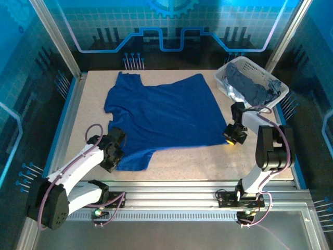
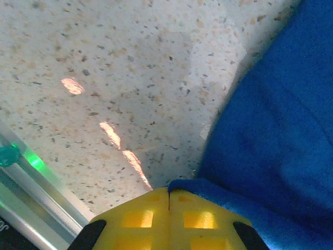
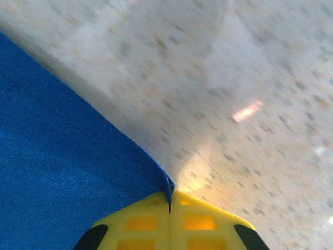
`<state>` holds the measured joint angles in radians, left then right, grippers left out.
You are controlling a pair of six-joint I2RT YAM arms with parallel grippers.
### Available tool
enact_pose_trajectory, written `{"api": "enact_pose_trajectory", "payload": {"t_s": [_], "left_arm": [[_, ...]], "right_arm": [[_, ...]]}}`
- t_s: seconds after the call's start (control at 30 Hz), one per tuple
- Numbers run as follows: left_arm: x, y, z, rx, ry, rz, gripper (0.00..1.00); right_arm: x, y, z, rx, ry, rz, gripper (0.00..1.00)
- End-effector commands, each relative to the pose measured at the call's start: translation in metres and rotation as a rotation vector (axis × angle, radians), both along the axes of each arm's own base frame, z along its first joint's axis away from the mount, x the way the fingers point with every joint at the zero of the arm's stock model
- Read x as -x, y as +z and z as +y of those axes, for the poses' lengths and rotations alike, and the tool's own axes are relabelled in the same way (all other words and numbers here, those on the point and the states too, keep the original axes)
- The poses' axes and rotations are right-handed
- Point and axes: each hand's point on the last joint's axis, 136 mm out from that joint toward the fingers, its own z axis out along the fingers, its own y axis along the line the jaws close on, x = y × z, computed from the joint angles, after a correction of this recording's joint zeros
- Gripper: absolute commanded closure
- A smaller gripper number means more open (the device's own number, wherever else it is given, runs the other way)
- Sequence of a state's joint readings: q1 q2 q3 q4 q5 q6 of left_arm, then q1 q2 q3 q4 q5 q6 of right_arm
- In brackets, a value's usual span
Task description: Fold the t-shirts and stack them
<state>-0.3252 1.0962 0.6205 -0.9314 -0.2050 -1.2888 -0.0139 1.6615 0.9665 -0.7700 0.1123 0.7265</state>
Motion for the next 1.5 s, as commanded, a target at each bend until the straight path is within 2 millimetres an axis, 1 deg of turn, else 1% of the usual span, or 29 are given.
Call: {"api": "enact_pose_trajectory", "payload": {"t_s": [0.0,0.07,0.13,0.23,0.3,0.37,0.47,0.57,0.67,0.7,0.8,0.87,0.97,1.1,1.23,1.3,1.4,1.47], "left_arm": [[0.003,0.002,-0.005,0.017,0.012,0.012,1.00],[0.013,0.009,0.002,-0.010,0.030,0.017,1.00],[0.031,0.014,0.009,-0.026,0.081,0.025,1.00],[0.062,0.020,0.015,-0.015,0.166,0.021,1.00],[0.076,0.022,0.016,-0.003,0.207,0.016,1.00],[0.079,0.024,0.011,0.022,0.212,-0.001,1.00],[0.074,0.029,0.001,0.033,0.190,-0.004,1.00],[0.068,0.040,-0.001,-0.023,0.163,-0.008,1.00],[0.064,0.044,-0.004,-0.050,0.178,-0.010,1.00],[0.063,0.045,-0.005,-0.058,0.185,-0.016,1.00],[0.062,0.058,-0.006,-0.120,0.191,-0.046,1.00],[0.055,0.069,-0.011,-0.137,0.173,-0.096,1.00],[0.038,0.079,-0.020,-0.127,0.142,-0.168,1.00],[0.002,0.097,-0.025,-0.139,0.090,-0.335,1.00],[-0.040,0.099,-0.037,-0.053,0.046,-0.436,1.00],[-0.057,0.105,-0.035,-0.036,0.048,-0.476,1.00],[-0.078,0.111,-0.027,-0.019,0.062,-0.496,1.00],[-0.095,0.113,-0.026,0.016,0.052,-0.520,1.00]], "right_arm": [[0.023,0.012,0.004,0.015,-0.011,0.038,1.00],[0.026,0.018,0.019,0.009,0.043,0.022,1.00],[0.029,0.023,0.031,0.016,0.089,0.017,1.00],[0.038,0.031,0.040,0.024,0.119,0.022,1.00],[0.045,0.035,0.042,0.019,0.128,0.030,1.00],[0.052,0.036,0.041,0.026,0.141,0.039,1.00],[0.059,0.033,0.034,0.040,0.152,0.047,1.00],[0.062,0.026,0.029,0.031,0.152,0.083,1.00],[0.063,0.021,0.029,0.026,0.173,0.107,1.00],[0.064,0.020,0.029,0.026,0.176,0.114,1.00],[0.065,0.023,0.025,0.039,0.176,0.113,1.00],[0.066,0.026,0.022,0.044,0.171,0.107,1.00],[0.066,0.029,0.023,0.031,0.164,0.097,1.00],[0.062,0.029,0.026,0.005,0.156,0.087,1.00],[0.043,0.036,0.028,-0.030,0.131,0.058,1.00],[0.032,0.042,0.027,-0.042,0.120,0.044,1.00],[0.014,0.052,0.029,-0.054,0.115,0.012,1.00],[0.002,0.057,0.032,-0.066,0.113,-0.004,1.00]]}}
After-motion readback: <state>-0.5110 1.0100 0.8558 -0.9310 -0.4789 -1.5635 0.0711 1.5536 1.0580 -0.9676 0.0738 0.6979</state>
